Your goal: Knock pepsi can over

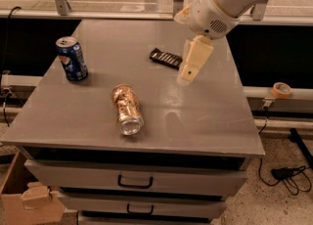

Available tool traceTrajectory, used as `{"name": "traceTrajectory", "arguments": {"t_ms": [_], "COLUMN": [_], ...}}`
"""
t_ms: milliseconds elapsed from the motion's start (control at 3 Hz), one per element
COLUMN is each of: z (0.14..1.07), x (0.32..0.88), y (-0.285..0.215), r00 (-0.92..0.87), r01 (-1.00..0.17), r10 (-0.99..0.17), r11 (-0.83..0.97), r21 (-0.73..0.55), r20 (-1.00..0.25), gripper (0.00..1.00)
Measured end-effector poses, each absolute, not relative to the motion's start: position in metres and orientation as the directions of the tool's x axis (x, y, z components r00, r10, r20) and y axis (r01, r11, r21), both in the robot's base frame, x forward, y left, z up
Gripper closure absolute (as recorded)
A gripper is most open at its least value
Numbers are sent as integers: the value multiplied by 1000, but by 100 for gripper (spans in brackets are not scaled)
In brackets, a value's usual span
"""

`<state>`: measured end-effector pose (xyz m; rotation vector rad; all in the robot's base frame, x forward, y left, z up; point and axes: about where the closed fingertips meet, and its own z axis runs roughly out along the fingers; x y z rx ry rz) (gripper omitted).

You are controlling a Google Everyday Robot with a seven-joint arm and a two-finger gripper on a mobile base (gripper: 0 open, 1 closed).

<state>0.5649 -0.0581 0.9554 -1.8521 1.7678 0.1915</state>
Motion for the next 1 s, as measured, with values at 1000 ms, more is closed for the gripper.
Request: {"name": "traceTrajectory", "arguments": {"t_ms": [1000], "z": [906], "x": [655], "y": [104], "r00": [115], "r01": [-984], "r10": [-601], "r11": [41], "r21": [-175], "r20": [-791], "gripper": [0]}}
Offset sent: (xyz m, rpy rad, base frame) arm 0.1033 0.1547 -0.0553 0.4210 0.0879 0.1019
